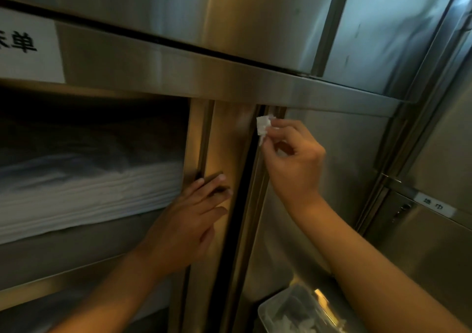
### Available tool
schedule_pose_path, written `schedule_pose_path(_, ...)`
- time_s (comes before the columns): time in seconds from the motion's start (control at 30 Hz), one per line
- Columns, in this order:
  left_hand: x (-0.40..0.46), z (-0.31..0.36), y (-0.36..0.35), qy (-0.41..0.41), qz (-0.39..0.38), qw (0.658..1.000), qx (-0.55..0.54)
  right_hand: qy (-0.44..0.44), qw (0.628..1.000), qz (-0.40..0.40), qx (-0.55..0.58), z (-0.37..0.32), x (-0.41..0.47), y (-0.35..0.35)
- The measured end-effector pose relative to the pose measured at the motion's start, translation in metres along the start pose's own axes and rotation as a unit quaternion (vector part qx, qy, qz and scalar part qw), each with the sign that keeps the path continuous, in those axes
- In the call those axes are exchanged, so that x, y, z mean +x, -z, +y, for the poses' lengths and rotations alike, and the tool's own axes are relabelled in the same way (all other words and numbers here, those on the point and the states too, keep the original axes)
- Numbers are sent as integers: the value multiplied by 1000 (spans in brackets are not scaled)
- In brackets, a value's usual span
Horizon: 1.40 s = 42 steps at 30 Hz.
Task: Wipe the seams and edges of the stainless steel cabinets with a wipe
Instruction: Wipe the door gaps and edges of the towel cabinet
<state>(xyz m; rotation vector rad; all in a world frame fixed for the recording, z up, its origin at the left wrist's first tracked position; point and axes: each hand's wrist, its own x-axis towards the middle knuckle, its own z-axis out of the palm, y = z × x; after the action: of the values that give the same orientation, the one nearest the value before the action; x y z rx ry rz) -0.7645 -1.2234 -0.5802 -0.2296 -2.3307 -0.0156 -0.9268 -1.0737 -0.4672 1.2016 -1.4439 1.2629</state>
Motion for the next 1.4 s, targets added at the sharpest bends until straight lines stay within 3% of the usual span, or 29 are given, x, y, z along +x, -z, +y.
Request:
schedule_pose_path(0.17,0,0,-1,4,-7,1000,-4,-3,1000,-7,7,5,-51,-8)
schedule_pose_path(0.37,3,4,2,18,-22,1000,7,-54,994,-93,18,13,-146,-11)
schedule_pose_path(0.57,2,1,5,16,-46,999,21,-82,988,-123,51,10,-126,4)
schedule_pose_path(0.77,2,-1,4,23,-53,998,18,-15,1000,0,11,3,-19,44)
schedule_pose_path(0.9,0,2,4,28,-37,999,-2,41,999,30,-11,14,25,28)
schedule_pose_path(1.13,0,4,2,26,-11,1000,-13,30,996,73,-50,25,-8,1)
schedule_pose_path(1.4,4,12,2,44,-9,999,21,-1,998,-18,-52,29,-115,4)
